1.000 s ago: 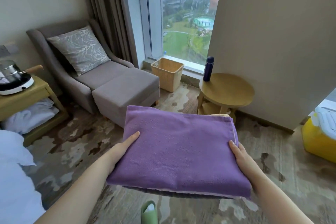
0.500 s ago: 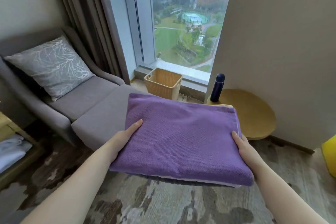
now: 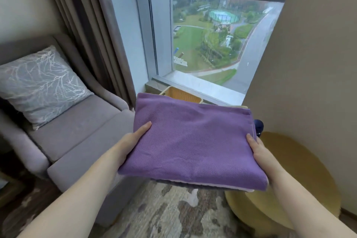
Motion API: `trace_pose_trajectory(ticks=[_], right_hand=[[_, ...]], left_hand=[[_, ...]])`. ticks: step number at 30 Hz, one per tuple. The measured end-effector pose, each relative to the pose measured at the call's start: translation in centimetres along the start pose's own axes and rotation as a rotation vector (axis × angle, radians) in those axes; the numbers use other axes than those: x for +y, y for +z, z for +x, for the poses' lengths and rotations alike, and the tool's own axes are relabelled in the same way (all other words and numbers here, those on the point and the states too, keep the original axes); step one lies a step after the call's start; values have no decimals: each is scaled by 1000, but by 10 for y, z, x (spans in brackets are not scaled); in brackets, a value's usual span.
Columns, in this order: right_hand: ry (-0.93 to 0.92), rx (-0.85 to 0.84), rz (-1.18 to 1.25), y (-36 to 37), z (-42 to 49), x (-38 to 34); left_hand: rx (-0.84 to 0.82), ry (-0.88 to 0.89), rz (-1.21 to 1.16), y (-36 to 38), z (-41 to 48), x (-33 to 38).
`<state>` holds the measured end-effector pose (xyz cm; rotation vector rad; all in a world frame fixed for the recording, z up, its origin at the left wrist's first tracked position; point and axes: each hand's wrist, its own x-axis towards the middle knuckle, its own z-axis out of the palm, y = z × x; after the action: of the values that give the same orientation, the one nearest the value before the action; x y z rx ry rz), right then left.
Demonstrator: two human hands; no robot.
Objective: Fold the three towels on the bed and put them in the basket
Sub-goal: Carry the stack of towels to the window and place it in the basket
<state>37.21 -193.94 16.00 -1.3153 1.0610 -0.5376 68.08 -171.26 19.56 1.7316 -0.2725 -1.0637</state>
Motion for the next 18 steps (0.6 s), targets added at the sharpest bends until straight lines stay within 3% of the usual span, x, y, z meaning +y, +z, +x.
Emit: trace_pose_trajectory(ticks=[6, 9, 12, 15, 18], right_hand=[[11, -38, 47, 7, 96, -33], [39, -5, 34, 17, 147, -36], [22, 63, -18, 32, 208, -48], [-6, 84, -51, 52, 270, -67], [7, 94, -53, 70, 328, -93]], left_hand=[[-24, 5, -37, 11, 86, 55], [-76, 25, -87, 13, 139, 76], [-26, 70, -97, 9, 203, 99], [-115, -11, -111, 0, 266, 134], [-176, 27, -78, -10, 325, 178]])
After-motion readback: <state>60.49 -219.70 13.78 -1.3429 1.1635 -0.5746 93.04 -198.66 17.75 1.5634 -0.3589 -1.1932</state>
